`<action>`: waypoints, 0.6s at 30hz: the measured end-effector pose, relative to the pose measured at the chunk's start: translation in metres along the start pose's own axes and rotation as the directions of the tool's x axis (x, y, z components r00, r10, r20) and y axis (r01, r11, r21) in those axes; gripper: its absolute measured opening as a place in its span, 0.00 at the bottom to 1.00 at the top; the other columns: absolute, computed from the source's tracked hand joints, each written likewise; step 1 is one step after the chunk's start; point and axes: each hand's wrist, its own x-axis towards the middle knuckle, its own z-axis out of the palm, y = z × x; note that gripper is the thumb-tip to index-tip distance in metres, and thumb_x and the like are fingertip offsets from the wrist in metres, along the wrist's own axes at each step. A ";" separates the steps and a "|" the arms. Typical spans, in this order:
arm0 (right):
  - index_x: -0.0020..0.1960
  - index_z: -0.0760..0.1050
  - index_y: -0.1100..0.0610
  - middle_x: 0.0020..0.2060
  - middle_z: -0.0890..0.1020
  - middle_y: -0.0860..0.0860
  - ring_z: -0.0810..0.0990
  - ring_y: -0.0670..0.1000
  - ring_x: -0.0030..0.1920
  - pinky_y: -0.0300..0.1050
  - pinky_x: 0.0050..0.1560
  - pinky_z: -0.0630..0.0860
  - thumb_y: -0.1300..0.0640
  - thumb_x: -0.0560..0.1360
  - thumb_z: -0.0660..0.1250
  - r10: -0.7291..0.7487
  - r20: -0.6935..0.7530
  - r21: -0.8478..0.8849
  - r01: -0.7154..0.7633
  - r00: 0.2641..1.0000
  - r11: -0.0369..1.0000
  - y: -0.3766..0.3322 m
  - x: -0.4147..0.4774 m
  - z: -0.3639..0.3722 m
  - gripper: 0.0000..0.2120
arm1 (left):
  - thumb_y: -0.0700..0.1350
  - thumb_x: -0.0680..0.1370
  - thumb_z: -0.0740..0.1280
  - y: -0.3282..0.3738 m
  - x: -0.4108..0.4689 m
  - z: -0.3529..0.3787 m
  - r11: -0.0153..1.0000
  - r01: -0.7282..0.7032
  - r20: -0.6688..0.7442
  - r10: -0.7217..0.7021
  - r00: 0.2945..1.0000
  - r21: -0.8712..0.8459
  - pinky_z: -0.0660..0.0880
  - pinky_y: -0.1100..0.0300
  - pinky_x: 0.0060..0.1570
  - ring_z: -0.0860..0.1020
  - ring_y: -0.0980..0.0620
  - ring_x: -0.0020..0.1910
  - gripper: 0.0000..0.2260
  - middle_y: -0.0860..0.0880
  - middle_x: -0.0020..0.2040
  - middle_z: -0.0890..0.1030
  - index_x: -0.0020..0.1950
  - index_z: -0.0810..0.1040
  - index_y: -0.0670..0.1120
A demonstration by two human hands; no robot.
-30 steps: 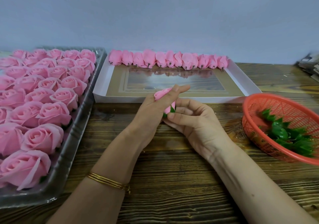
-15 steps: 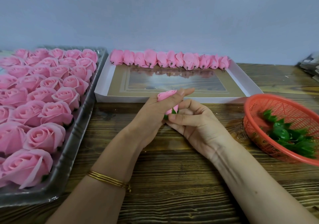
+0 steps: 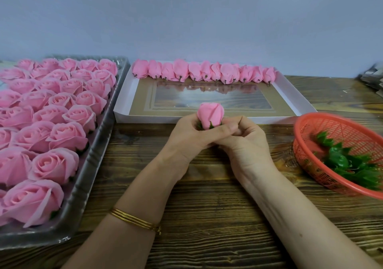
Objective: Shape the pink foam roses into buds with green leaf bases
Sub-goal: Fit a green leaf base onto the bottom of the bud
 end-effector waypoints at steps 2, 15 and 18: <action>0.43 0.77 0.61 0.34 0.84 0.54 0.83 0.51 0.38 0.44 0.43 0.81 0.76 0.62 0.74 -0.053 -0.009 -0.059 0.052 0.999 0.997 0.002 0.000 0.000 0.16 | 0.46 0.64 0.77 -0.002 0.001 0.003 1.000 0.006 -0.015 -0.006 1.000 0.005 0.75 0.43 0.63 0.81 0.39 0.57 0.21 0.36 0.53 0.83 0.53 0.82 0.37; 0.55 0.78 0.68 0.46 0.85 0.59 0.83 0.55 0.50 0.47 0.55 0.80 0.81 0.64 0.68 -0.042 0.203 -0.051 0.054 0.978 0.997 0.005 0.001 0.000 0.21 | 0.34 0.73 0.72 -0.004 0.003 0.004 0.995 -0.017 -0.060 0.011 0.998 -0.099 0.79 0.64 0.41 0.83 0.54 0.39 0.08 0.44 0.40 0.85 0.48 0.84 0.45; 0.54 0.79 0.67 0.46 0.85 0.59 0.83 0.55 0.51 0.45 0.54 0.80 0.76 0.63 0.70 -0.015 0.237 -0.038 0.025 0.971 0.999 0.004 0.002 -0.001 0.20 | 0.35 0.74 0.71 -0.003 0.002 0.003 0.996 -0.025 -0.054 0.020 0.998 -0.087 0.79 0.63 0.41 0.82 0.54 0.39 0.08 0.46 0.40 0.85 0.49 0.84 0.46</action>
